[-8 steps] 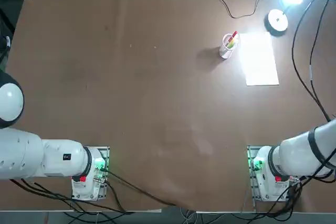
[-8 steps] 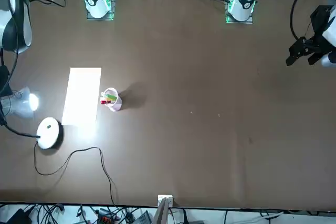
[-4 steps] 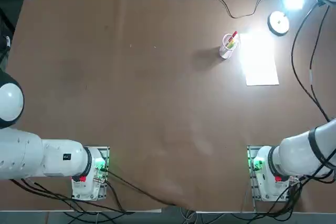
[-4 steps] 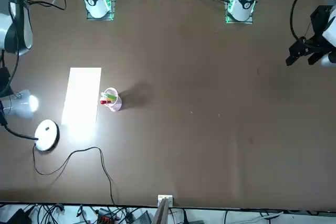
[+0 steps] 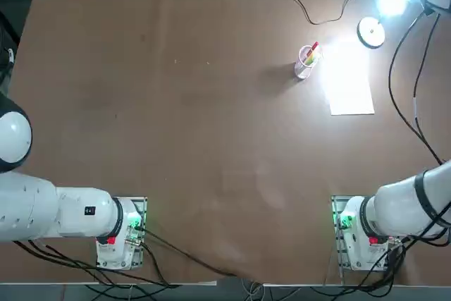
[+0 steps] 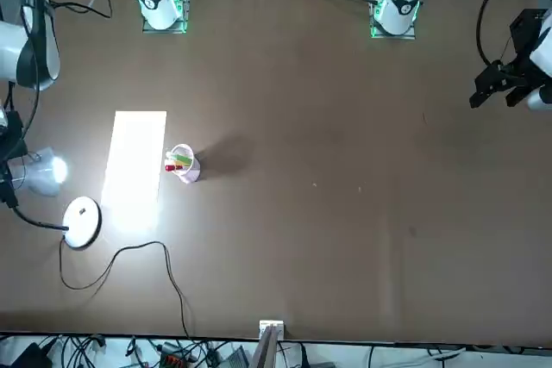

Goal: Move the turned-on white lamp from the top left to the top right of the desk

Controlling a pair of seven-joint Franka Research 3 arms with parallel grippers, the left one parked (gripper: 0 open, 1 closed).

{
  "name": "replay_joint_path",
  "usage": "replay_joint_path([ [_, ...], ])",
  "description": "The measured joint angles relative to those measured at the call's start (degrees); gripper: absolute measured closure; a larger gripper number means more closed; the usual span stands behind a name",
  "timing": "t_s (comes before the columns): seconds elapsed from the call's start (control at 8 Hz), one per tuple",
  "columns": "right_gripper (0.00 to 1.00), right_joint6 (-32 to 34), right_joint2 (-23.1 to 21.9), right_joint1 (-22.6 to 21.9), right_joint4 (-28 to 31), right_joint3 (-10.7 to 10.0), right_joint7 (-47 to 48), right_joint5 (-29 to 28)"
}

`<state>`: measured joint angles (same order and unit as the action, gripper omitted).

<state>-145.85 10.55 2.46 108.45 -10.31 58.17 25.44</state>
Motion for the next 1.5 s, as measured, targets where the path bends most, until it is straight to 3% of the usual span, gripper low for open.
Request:
replay_joint_path([
  [0.38, 0.27, -1.18, 0.01, -0.01, 0.67, 0.01, -0.07, 3.12],
  [1.5, 0.27, -1.40, -0.62, -0.98, 2.36, 0.41, -0.01, 3.94],
])
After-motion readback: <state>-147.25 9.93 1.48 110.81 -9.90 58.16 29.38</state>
